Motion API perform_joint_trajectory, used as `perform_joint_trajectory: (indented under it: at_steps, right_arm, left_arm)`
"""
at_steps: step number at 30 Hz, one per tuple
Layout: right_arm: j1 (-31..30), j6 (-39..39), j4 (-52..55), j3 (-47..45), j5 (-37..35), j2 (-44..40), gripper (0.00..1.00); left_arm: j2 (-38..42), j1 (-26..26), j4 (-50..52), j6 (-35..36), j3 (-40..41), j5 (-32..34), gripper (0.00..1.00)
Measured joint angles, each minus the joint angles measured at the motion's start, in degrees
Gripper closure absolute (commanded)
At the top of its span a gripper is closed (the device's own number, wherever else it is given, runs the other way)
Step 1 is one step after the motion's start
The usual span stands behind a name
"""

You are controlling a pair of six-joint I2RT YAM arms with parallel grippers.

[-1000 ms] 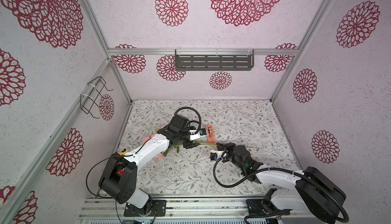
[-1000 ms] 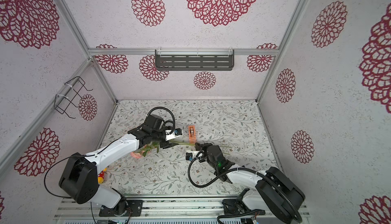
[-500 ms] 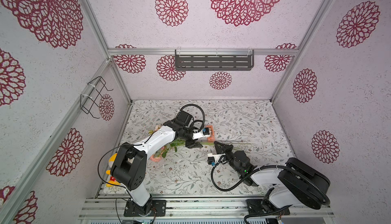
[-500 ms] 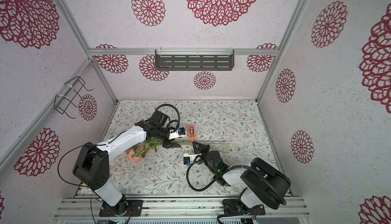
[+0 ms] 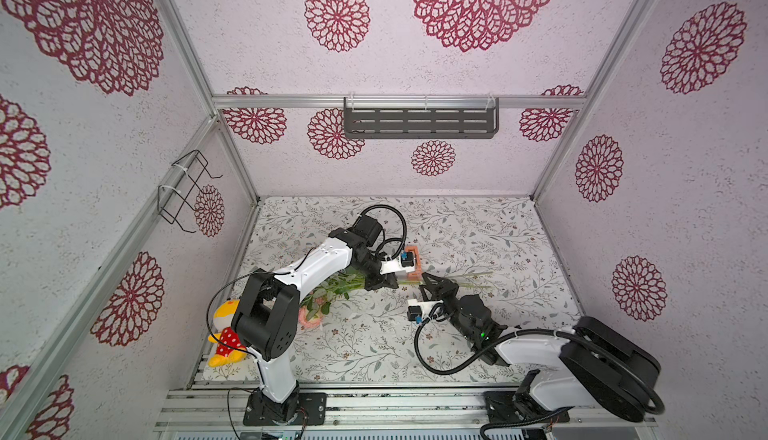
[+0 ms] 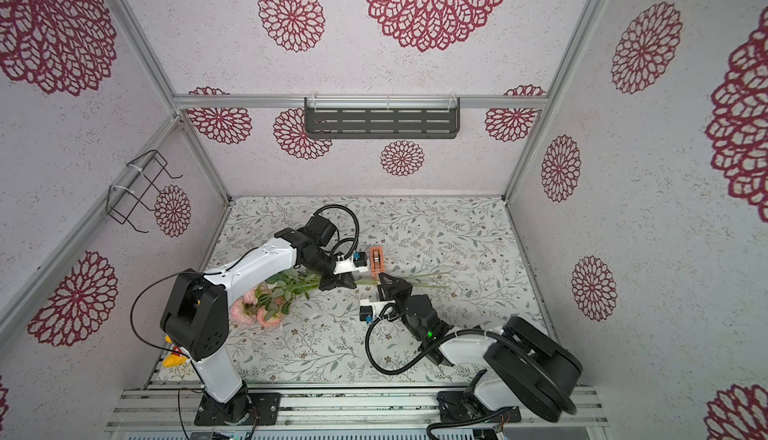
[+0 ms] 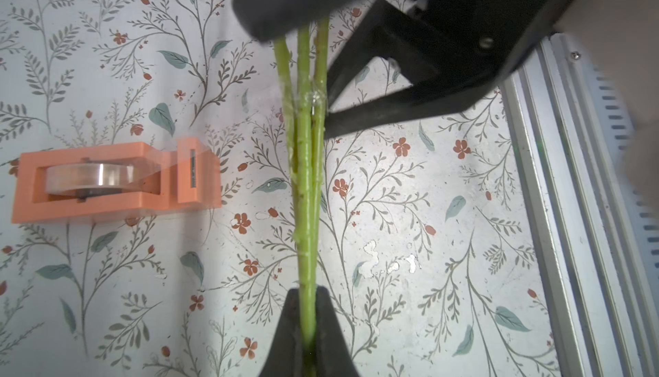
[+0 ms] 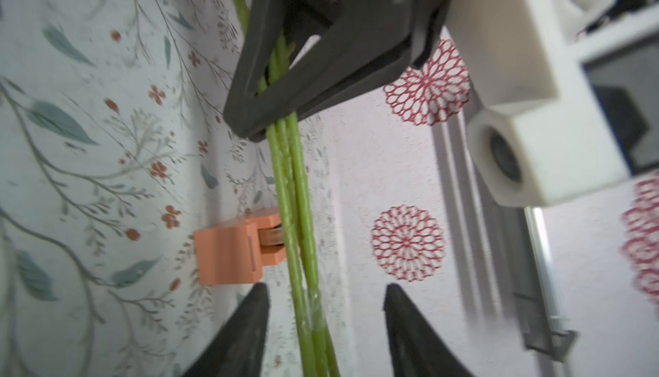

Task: Wrap bouquets with tape
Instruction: Wrap the tape around the bouquet.

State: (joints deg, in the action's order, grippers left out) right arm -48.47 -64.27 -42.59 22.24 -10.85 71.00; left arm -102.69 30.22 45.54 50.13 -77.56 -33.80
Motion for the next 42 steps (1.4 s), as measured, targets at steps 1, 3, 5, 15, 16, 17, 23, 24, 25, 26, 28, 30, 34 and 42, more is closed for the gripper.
perform_joint_trajectory:
  at_steps: [1,3,5,15,16,17,23,24,25,26,28,30,34,42]
  right_arm:
    - [0.17,3.41,6.27,2.36,1.18,-2.78,0.12]
    - [0.35,9.84,16.92,6.47,3.67,-7.5,0.07]
    - [0.76,16.61,26.77,9.9,6.45,-11.85,0.02]
    - [19.54,42.51,58.73,31.71,27.52,-9.14,0.14]
    - [21.99,43.39,61.13,34.64,29.35,-6.71,0.14]
    - [24.15,43.65,63.63,37.33,31.21,-4.13,0.15]
    - [28.22,41.38,76.98,49.96,40.19,12.44,0.31]
    - [28.2,40.5,78.71,51.49,41.48,14.91,0.32]
    - [28.13,39.76,80.28,52.98,42.73,17.59,0.32]
    - [28.02,38.99,81.46,53.88,43.58,19.54,0.32]
    - [27.8,37.57,83.3,54.77,44.85,22.16,0.32]
    - [27.71,36.35,84.65,55.1,45.97,23.34,0.32]
    - [27.63,32.87,86.36,55.63,48.68,23.34,0.32]
    - [25.24,28.85,86.25,55.78,48.04,23.17,0.46]
  left_arm:
    - [0.9,0.0,-1.33,-0.61,1.6,0.31,1.0]
    - [2.97,0.0,-3.74,-1.68,4.55,1.31,1.0]
    - [5.44,0.24,-6.58,-2.69,7.45,2.97,1.0]
    - [11.3,7.32,-24.11,-2.86,16.68,22.95,1.0]
    - [11.96,8.26,-26.77,-2.14,18.43,25.38,1.0]
    - [12.59,8.98,-29.2,-1.44,20.09,27.43,1.0]
    - [15.02,11.91,-42.56,4.74,27.3,38.03,1.0]
    - [15.02,12.26,-44.17,5.6,27.71,39.41,1.0]
    - [15.06,12.7,-46.18,6.67,28.24,40.83,1.0]
    - [15.13,13.09,-48.39,7.63,28.87,42.01,1.0]
    - [15.58,13.7,-51.56,9.16,30.21,43.47,1.0]
    - [16.5,14.01,-53.33,10.27,31.34,44.15,1.0]
    - [18.78,14.34,-56.19,12.28,32.76,45.31,1.0]
    - [21.07,15.43,-59.06,15.76,34.58,46.88,1.0]
